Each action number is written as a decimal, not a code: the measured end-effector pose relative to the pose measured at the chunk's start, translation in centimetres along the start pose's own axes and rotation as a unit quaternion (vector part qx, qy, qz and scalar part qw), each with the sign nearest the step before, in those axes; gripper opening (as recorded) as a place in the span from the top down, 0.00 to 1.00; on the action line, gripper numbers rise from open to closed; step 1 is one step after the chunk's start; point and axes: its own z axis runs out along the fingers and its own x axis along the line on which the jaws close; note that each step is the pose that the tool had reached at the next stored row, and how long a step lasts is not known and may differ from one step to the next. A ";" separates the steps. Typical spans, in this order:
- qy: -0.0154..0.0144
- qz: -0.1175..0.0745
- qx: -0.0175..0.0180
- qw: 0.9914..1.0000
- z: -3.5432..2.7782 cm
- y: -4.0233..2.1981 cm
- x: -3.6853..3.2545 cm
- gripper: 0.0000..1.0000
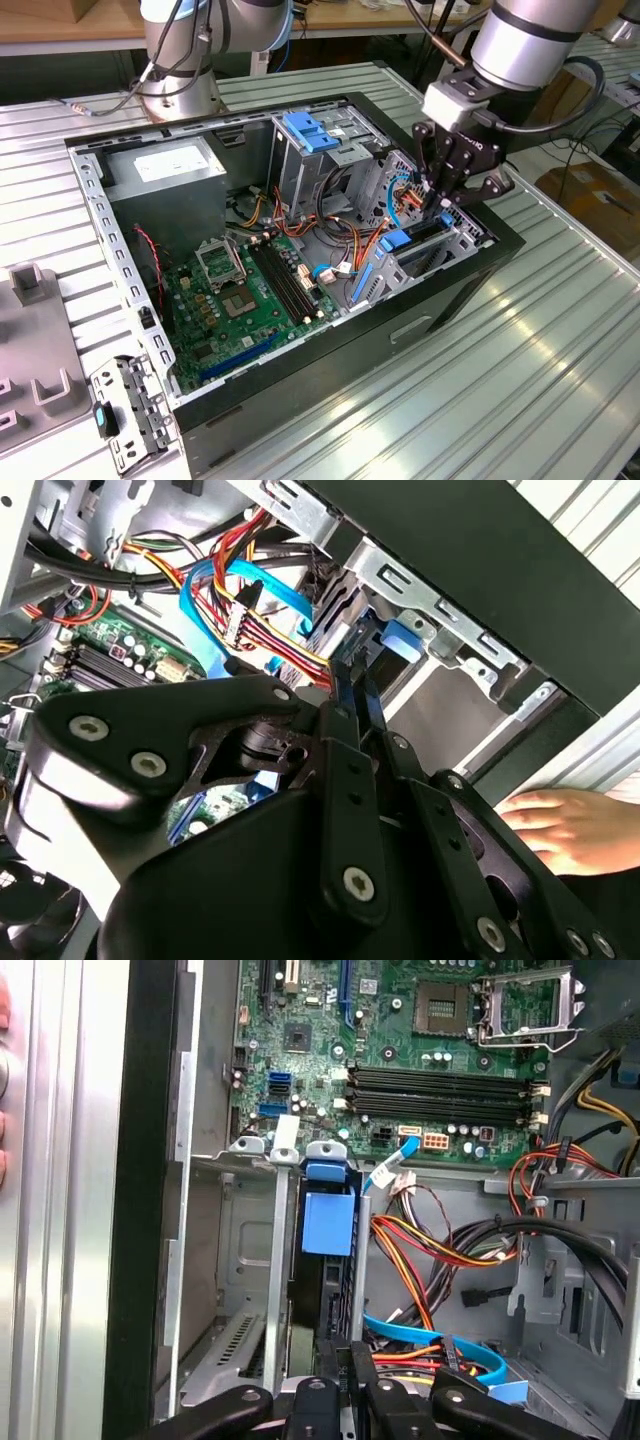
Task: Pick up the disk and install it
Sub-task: 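Insert the first disk wire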
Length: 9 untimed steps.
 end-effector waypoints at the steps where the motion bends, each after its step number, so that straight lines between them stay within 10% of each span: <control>1: 0.000 0.000 0.000 1.000 0.04 0.00 -0.01 0.83; 9: 0.000 0.000 0.000 1.000 0.40 0.04 0.23 0.83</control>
